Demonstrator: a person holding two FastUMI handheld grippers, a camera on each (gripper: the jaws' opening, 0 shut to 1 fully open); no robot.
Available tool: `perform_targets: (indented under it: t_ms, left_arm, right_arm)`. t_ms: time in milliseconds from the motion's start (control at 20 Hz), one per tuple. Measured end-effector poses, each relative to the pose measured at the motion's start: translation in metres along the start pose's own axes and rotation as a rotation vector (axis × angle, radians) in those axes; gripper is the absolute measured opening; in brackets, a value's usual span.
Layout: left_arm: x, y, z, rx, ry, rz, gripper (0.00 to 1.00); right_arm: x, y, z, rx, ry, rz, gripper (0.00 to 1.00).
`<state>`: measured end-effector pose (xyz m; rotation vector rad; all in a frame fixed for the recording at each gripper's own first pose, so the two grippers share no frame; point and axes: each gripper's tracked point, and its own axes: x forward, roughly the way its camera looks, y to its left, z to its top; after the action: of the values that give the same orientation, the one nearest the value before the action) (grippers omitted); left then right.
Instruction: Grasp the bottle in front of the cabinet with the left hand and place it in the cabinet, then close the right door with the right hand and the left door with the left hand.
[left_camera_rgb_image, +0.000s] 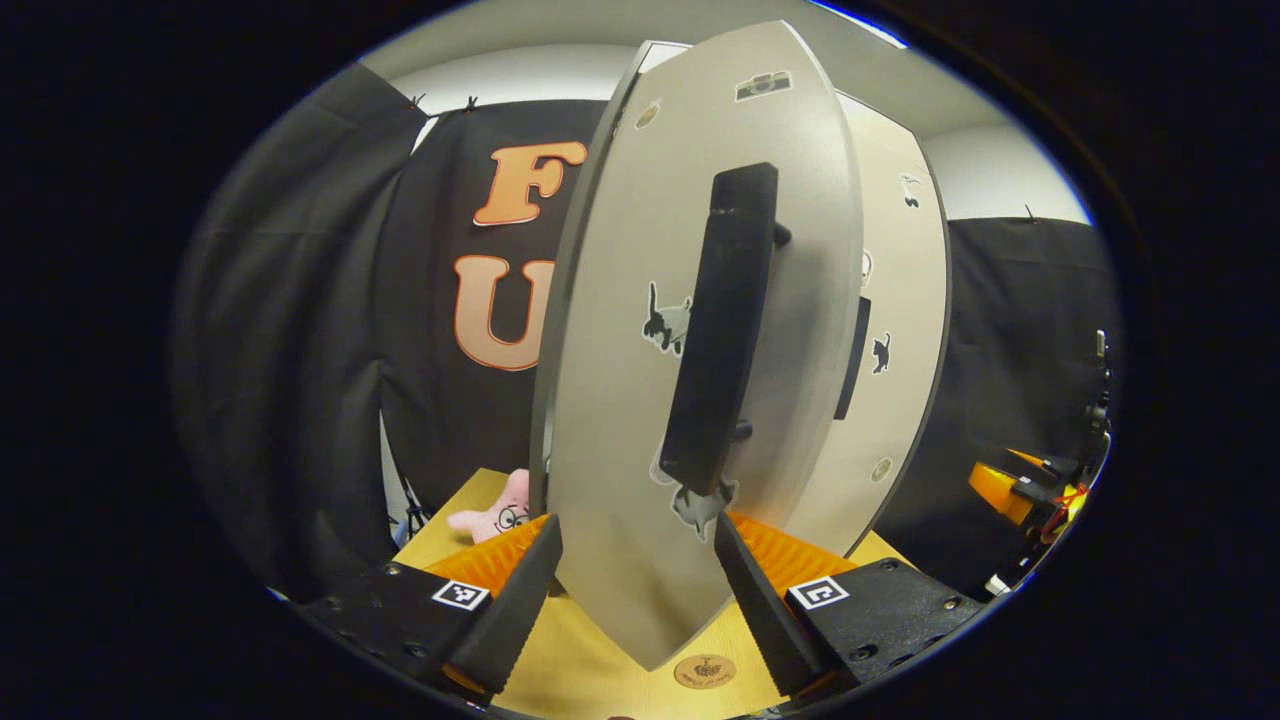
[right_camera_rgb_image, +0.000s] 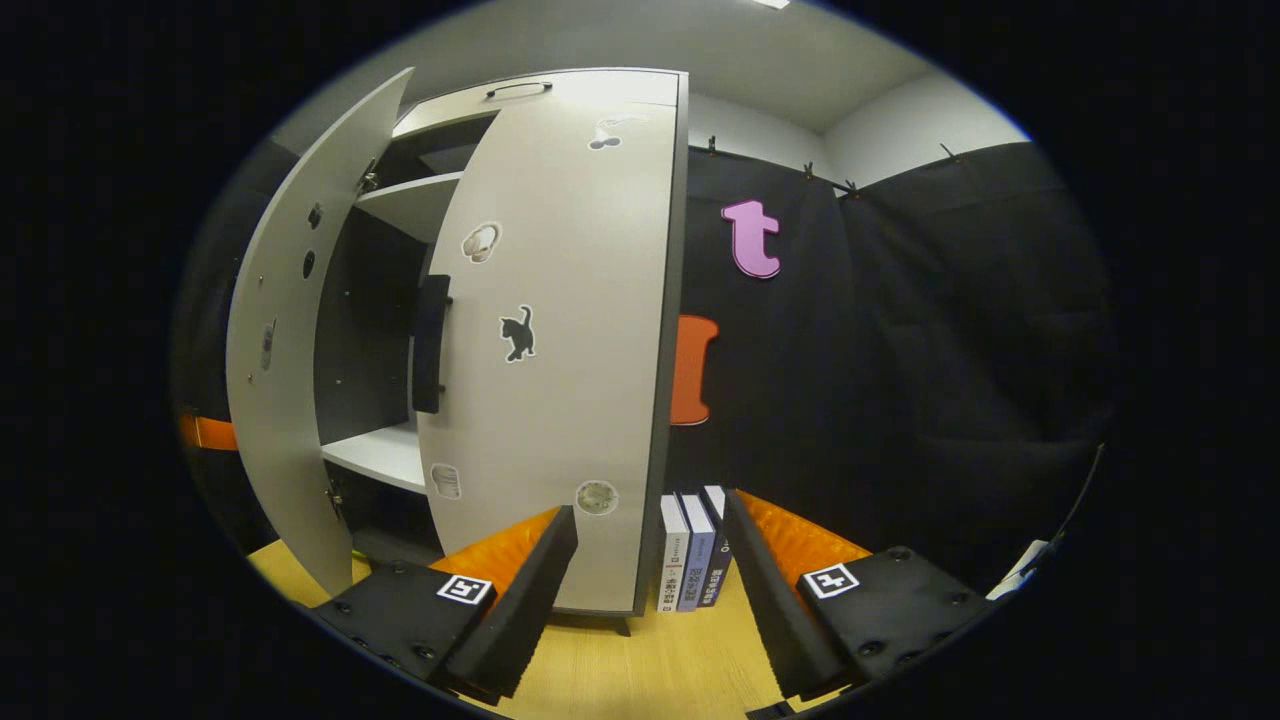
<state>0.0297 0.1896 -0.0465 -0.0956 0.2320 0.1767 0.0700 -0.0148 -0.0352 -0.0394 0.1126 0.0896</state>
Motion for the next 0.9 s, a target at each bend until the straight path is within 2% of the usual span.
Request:
perform_targets:
  t_ms: [250,450,900]
  left_arm:
    - [0.053,-0.016,-0.002,-0.032,-0.003,-0.041,0.94]
    - [0.086,-0.028,0.000,-0.009,-0.008,-0.043,0.94]
    - [0.098,-0.030,0.002,0.034,0.002,-0.039,0.94]
  right_arm:
    - [-0.020,-0.045,0.002,0.018,-0.010,-0.082,0.97]
    - [-0.030,-0.069,-0.003,0.015,0.004,-0.130,0.97]
    - [-0.036,-0.076,-0.012,0.044,0.031,-0.128,0.97]
